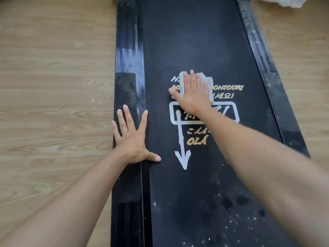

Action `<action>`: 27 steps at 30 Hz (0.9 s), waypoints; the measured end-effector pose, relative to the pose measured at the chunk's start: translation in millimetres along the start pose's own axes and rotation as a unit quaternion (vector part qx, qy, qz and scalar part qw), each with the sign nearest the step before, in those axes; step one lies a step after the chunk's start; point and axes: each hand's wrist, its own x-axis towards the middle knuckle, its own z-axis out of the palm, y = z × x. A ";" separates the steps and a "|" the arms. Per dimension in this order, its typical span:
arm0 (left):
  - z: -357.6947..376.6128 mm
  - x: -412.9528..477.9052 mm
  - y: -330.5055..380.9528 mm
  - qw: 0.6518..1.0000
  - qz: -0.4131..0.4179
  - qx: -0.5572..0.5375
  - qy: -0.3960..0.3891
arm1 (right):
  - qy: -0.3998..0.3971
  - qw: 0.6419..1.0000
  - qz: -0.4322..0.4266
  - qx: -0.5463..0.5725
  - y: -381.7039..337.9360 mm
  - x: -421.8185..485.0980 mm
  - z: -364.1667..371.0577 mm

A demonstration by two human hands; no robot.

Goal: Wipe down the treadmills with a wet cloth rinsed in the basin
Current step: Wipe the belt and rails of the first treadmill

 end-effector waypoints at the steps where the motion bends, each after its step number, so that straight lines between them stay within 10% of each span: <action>1: -2.4 -1.3 1.6 1.000 -0.002 0.003 -0.002 | 0.005 1.000 -0.013 -0.005 4.4 -26.2 4.7; 8: -13.4 -9.1 8.7 1.000 -0.007 0.016 -0.023 | -0.026 0.998 -0.054 -0.008 38.3 -340.4 77.9; 18: -5.0 -2.9 7.2 0.999 -0.016 0.023 -0.016 | 0.001 1.000 -0.001 -0.014 42.3 19.4 -21.7; 27: -17.4 -16.8 18.5 0.999 -0.023 0.022 -0.026 | -0.064 0.997 -0.049 -0.018 89.5 -336.6 49.9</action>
